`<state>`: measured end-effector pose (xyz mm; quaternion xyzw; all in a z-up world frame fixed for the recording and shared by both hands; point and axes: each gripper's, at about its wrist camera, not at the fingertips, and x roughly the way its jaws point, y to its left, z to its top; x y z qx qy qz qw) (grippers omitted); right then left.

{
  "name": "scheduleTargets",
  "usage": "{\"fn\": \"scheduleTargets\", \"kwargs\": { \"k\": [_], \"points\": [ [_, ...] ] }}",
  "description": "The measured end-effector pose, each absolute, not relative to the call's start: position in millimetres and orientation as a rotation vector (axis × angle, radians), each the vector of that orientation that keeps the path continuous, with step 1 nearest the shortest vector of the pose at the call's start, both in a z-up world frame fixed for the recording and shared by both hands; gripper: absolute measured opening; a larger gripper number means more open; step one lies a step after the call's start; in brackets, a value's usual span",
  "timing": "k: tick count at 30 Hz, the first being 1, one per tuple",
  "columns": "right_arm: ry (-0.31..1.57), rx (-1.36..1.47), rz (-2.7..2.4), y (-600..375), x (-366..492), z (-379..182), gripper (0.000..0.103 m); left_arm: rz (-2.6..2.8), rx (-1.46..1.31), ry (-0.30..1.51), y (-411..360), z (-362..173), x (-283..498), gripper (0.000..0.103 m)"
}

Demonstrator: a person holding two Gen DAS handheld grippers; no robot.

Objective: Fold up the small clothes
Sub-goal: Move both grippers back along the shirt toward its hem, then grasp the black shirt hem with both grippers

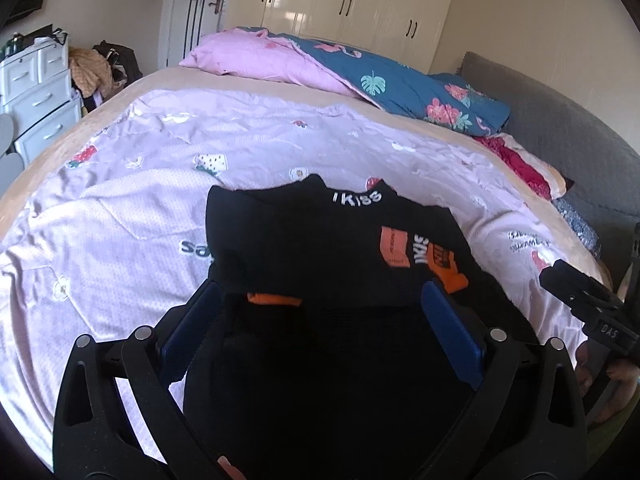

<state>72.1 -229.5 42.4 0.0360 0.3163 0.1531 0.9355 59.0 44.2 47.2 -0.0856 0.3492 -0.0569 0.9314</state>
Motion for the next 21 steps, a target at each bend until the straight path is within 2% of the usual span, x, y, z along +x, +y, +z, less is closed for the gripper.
{"fn": "scheduleTargets", "kwargs": {
  "k": [21],
  "points": [
    [0.731, 0.012, 0.297, -239.3, 36.0, 23.6, 0.099, -0.056, -0.145, 0.798, 62.1, 27.8, 18.4, 0.094]
  ]
}}
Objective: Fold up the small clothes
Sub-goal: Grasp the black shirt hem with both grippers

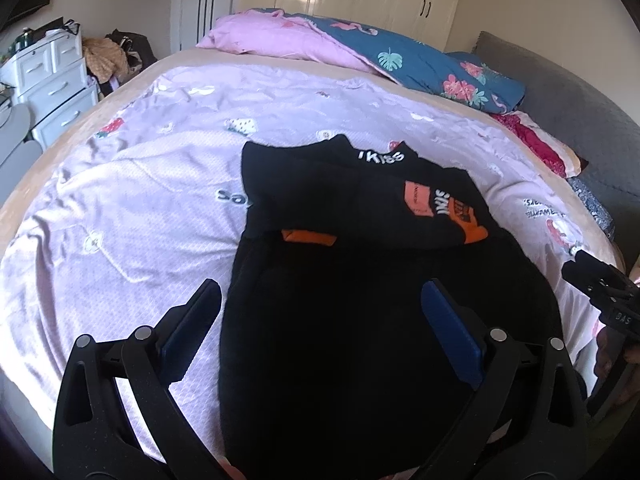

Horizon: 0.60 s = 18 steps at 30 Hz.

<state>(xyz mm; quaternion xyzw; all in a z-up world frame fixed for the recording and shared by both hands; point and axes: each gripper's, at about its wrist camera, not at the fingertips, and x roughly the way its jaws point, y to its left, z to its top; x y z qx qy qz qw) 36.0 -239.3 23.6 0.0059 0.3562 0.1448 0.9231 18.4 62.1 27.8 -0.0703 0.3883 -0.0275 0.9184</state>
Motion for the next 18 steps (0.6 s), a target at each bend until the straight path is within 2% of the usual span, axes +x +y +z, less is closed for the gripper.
{"fn": "scheduleTargets", "kwargs": {
  "k": [18],
  "points": [
    [0.793, -0.022, 0.241, -267.0, 7.7, 2.5, 0.099, 0.005, -0.132, 0.916, 88.7, -11.0, -26.0, 0.094]
  ]
}}
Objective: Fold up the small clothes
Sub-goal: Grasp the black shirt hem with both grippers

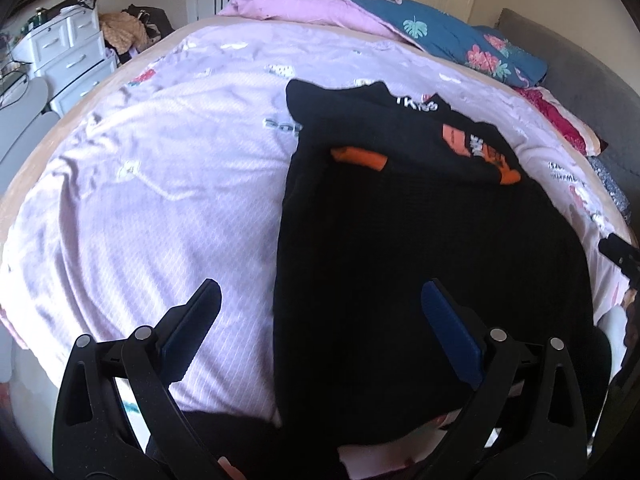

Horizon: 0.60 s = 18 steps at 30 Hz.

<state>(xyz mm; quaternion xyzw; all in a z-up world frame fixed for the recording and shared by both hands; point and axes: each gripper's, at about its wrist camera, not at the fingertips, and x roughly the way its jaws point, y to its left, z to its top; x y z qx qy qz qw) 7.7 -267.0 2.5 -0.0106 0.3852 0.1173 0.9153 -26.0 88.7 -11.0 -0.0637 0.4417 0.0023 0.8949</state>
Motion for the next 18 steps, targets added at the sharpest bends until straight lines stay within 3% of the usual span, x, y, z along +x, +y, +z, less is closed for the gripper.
{"fn": "scheduleTargets", "kwargs": {
  "k": [14, 18],
  "points": [
    [0.8, -0.032, 0.236, -271.8, -6.2, -0.6, 0.099, -0.096, -0.231, 0.974, 100.5, -34.1, -61.4, 0.093],
    [0.811, -0.031, 0.229, -274.3, -6.8, -3.6, 0.099, -0.138, -0.282, 1.005, 101.3, -43.1, -64.9, 0.069]
  ]
}}
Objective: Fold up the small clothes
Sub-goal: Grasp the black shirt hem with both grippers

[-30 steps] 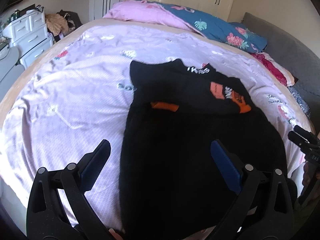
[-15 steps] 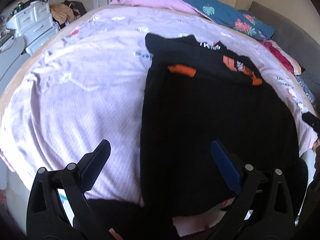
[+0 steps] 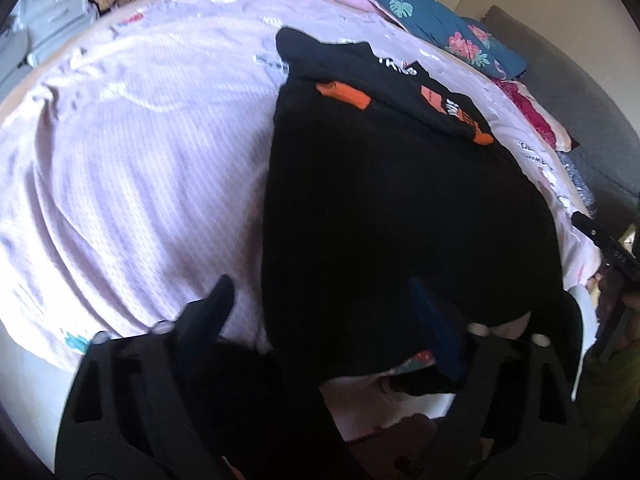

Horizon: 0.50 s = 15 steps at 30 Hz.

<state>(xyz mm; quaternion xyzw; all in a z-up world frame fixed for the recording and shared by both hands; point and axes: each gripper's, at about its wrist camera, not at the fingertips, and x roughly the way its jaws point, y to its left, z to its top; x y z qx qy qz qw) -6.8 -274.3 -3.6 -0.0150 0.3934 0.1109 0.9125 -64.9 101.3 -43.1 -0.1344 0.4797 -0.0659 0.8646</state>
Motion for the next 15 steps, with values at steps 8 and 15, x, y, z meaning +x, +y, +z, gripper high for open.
{"fn": "scheduleTargets", "kwargs": {
  "k": [8, 15],
  "points": [
    [0.817, -0.039, 0.247, -275.7, -15.9, -6.7, 0.099, -0.135, -0.3, 1.046, 99.6, -54.9, -64.4, 0.058],
    [0.889, -0.063, 0.285, -279.3, -29.0, -24.8, 0.099, -0.117, -0.307, 1.069, 102.2, -64.2, -63.5, 0.059]
  ]
}}
